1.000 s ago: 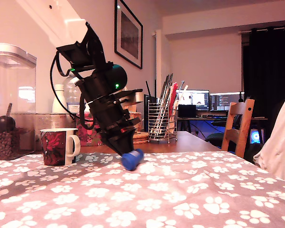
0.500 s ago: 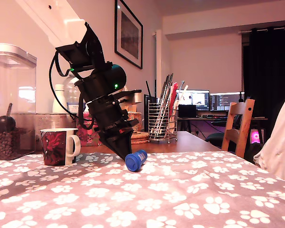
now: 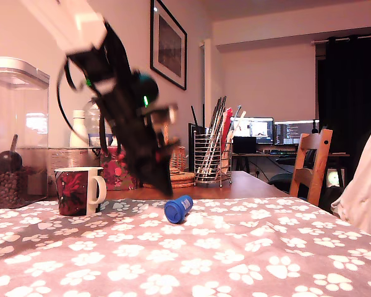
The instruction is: Pick up the coffee capsules on the table and drop them inside the coffee cup
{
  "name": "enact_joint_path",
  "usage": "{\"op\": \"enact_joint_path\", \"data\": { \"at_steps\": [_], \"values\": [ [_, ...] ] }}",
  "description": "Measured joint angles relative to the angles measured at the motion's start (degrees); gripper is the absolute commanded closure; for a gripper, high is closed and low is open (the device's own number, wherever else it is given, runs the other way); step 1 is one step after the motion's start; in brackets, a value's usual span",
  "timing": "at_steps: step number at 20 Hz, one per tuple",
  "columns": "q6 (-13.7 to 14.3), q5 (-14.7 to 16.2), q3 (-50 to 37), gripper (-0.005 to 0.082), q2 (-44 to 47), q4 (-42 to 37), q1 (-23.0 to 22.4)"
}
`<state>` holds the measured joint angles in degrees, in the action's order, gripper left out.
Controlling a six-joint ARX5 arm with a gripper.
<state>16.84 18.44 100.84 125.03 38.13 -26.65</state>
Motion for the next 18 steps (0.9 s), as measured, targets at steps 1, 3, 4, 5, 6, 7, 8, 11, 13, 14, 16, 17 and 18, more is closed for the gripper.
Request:
{"op": "enact_joint_path", "data": {
  "at_steps": [1,3,4,5,6,7,8,11,13,14,16,17,18],
  "values": [
    [-0.24,0.66,0.00,0.0791,-1.38,0.00,0.07],
    [-0.44,1.79,0.00,0.0791,-3.72,-0.02,0.04],
    [-0.46,2.45,0.00,0.0791,-4.66,-0.02,0.02],
    [-0.48,2.84,0.00,0.0791,-5.35,-0.07,0.02],
    [-0.52,3.06,0.00,0.0791,-5.81,-0.39,0.02],
    [-1.60,3.10,0.00,0.0791,-6.19,-0.83,0.02],
    [-1.70,3.13,-0.04,0.0791,-6.43,-1.36,0.02],
    [-3.04,3.15,-4.13,0.0791,-9.94,-5.33,0.02],
    [-4.52,3.10,-9.62,0.0791,-14.64,-9.27,0.02],
    [-4.57,3.13,-12.46,0.0791,-17.18,-11.28,0.02],
    [-6.32,3.13,-18.82,0.0791,-22.29,-18.21,0.02],
    [-6.36,3.13,-22.40,0.0791,-24.94,-21.64,0.02],
    [-8.00,3.08,-26.08,0.0791,-27.56,-24.55,-0.11]
  ]
}}
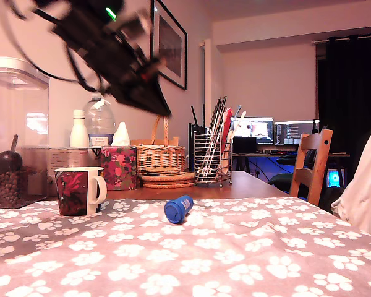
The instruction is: Pick up the coffee capsules on the table and drop them inside the coffee cup
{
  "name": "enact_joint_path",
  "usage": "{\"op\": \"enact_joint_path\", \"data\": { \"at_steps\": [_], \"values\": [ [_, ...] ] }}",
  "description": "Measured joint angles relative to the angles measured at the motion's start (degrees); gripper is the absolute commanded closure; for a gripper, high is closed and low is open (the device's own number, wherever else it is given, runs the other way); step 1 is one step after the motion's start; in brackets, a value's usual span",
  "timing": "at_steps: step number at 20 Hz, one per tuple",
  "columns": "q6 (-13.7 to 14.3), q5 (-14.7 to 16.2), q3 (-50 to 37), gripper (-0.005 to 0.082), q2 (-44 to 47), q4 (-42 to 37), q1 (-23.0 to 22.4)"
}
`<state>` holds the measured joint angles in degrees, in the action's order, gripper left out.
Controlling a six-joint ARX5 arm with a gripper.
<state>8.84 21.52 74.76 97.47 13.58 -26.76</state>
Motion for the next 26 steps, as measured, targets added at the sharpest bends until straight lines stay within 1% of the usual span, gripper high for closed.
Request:
{"op": "enact_joint_path", "data": {
  "at_steps": [1,4,6,8,9,10,13,14,15,18,23,24,25,26],
  "values": [
    [-1.03,-0.20,-3.41,0.0791,-2.27,-3.15,-0.15],
    [-2.56,-0.70,-12.79,0.0791,-8.22,-10.84,-0.79],
    [-2.93,-0.87,-18.47,0.0791,-11.41,-16.00,-1.18],
    [-4.55,-1.05,-23.52,0.0791,-14.21,-20.33,-1.40],
    [-4.72,-1.14,-25.68,0.0791,-15.32,-22.05,-1.40],
    [-5.68,-1.31,-27.67,0.0791,-16.26,-23.15,-1.57],
    [-5.75,-1.88,-33.59,0.0791,-17.81,-27.63,-2.14],
    [-6.84,-2.54,-35.69,0.0791,-18.05,-29.16,-2.49],
    [-7.15,-3.06,-37.57,0.0791,-18.23,-30.47,-2.80],
    [-7.26,-3.58,-41.16,0.0791,-18.23,-33.29,-3.23],
    [-7.26,-3.58,-41.27,0.0789,-18.25,-34.14,-3.98],
    [-7.26,-3.58,-41.27,0.0769,-18.25,-34.12,-3.98],
    [-7.23,-3.58,-41.27,0.0721,-18.25,-34.03,-3.98],
    [-7.26,-3.58,-41.27,0.0628,-18.25,-33.92,-3.96]
  ]
}}
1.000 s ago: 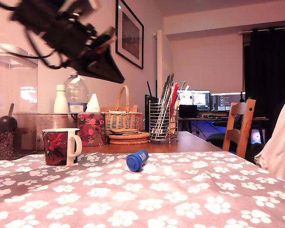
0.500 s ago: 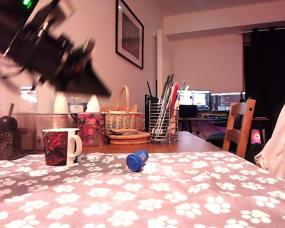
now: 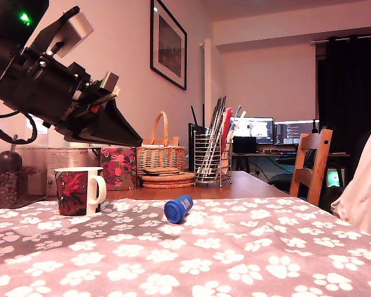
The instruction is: Pick up the coffee capsules on the table and drop them inside the coffee cup
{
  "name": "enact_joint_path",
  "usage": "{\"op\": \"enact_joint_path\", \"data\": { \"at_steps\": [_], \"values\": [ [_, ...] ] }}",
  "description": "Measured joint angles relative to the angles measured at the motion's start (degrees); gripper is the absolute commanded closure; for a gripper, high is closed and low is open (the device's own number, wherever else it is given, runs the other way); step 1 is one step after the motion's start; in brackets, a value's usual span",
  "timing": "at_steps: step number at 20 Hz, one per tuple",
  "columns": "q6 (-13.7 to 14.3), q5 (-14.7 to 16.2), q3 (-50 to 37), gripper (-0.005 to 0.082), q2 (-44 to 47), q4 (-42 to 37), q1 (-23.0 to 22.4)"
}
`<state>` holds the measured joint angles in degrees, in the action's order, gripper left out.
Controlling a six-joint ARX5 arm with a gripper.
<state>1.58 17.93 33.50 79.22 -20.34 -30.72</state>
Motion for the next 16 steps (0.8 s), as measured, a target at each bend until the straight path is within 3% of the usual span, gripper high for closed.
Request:
{"op": "enact_joint_path", "data": {
  "at_steps": [3,4,11,16],
  "values": [
    [-1.09,-0.02,0.00,0.0141,0.00,-0.17,-0.02],
    [-2.45,-0.17,0.00,0.0067,0.00,-0.33,-0.02],
    [-2.93,-0.44,0.00,0.0055,0.04,-2.01,-0.02],
    [-2.89,-0.46,0.02,0.0055,5.86,-10.36,-0.17]
  ]
}}
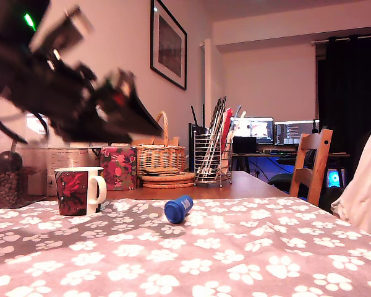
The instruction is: Pick up the coffee capsules on the table and drop them inside the coffee cup
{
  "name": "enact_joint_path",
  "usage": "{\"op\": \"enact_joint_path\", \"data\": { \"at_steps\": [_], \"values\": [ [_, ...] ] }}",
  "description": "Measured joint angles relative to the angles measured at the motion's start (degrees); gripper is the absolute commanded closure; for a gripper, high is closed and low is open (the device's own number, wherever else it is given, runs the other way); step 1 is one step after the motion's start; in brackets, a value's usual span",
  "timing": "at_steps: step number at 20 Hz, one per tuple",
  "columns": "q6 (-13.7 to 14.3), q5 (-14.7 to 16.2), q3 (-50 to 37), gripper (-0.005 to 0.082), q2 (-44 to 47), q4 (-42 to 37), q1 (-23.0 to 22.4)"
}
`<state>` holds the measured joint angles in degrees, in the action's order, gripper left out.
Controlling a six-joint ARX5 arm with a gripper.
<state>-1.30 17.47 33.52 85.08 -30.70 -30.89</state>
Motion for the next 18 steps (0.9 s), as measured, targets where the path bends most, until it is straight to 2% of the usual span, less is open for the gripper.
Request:
{"op": "enact_joint_path", "data": {
  "at_steps": [4,10,14,18],
  "values": [
    [0.00,-0.76,0.00,0.0055,4.98,-7.72,-0.22],
    [0.00,-2.36,0.00,0.0055,9.11,-15.10,-0.24],
    [0.00,-2.51,0.81,0.0055,11.08,-15.52,-0.24],
    [-0.09,-2.38,7.19,0.0055,15.21,-11.39,-0.48]
  ]
}}
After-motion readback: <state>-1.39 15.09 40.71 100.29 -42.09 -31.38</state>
